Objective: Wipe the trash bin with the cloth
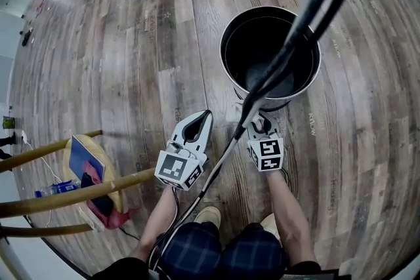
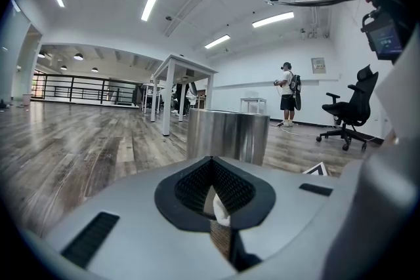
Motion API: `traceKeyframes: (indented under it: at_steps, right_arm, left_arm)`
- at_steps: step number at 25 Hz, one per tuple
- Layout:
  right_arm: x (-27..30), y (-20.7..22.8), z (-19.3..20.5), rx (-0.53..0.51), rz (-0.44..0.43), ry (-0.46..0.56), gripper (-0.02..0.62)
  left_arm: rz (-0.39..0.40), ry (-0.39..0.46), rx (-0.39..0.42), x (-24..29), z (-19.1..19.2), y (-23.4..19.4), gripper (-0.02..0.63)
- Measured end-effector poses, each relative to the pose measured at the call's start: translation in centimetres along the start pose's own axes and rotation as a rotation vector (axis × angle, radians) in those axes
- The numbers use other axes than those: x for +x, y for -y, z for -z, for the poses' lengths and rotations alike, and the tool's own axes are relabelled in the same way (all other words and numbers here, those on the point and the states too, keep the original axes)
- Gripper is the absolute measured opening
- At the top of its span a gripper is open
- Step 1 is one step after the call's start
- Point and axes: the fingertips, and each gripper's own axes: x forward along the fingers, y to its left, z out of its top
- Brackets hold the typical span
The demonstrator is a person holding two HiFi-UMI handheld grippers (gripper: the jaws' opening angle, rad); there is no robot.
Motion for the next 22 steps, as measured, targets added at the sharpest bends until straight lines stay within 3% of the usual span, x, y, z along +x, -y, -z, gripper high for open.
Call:
traceKeyframes:
  at_steps: [6,13,22]
  right_arm:
    - [-2.8,3.4,0.7,0.028,0.068,0.030,0.095]
    - [-6.5,9.3,1.2,0.129,0.209,0.077,0.097]
    - [-7.1,17.4,1.1,0.202,0.358,0.075,0.097]
  left_arm:
    - [0.003,0.000,0.002,0.2,0.0,0.1,-0.003]
    - [-0.001,-0.003,0.003,0.2,0.2,-0.1,-0.003]
    - [-0.007,-0.005,0.006,0.0,0.1,-0.2,-0.003]
